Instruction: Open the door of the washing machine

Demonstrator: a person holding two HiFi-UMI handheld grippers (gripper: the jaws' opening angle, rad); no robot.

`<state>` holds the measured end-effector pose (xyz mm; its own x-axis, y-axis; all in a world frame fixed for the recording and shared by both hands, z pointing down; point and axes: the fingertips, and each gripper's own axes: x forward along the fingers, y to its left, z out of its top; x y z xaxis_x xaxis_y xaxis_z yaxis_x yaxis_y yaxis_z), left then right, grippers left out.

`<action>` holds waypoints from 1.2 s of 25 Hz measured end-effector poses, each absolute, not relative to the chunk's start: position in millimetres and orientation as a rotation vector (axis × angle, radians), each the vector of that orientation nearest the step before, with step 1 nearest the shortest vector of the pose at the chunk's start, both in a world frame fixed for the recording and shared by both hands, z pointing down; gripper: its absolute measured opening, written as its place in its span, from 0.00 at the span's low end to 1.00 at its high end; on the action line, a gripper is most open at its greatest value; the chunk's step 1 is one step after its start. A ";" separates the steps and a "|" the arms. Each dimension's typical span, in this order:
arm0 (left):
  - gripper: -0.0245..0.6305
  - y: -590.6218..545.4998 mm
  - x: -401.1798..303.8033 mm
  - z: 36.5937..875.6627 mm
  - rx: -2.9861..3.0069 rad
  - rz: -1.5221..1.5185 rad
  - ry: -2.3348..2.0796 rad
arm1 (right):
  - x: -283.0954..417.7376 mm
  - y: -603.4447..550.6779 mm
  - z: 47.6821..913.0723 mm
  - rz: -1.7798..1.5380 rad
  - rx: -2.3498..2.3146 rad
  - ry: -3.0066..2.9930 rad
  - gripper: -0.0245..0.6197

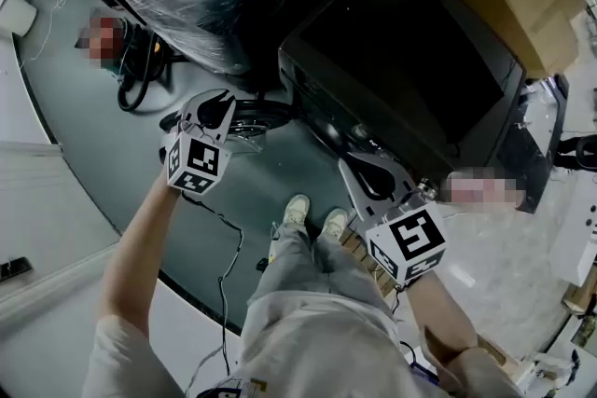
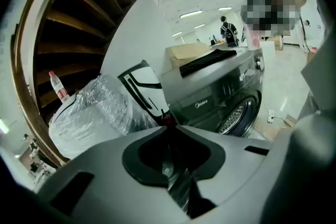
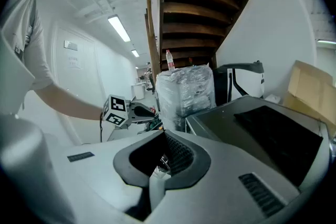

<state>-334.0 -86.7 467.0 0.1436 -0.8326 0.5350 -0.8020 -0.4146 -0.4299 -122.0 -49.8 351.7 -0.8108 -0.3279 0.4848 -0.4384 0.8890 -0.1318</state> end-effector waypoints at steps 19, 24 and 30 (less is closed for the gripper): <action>0.09 -90.1 -158.1 198.3 -2.511 -0.473 1.508 | -3.8 -67.2 153.7 0.007 1.039 -2.757 0.08; 0.08 -77.7 -119.3 134.8 -2.532 -0.213 1.532 | 23.0 -63.3 123.6 -0.099 1.178 -2.760 0.08; 0.08 -66.8 -90.3 107.9 -2.557 -0.186 1.501 | 51.7 -53.5 96.8 -0.143 1.293 -2.771 0.08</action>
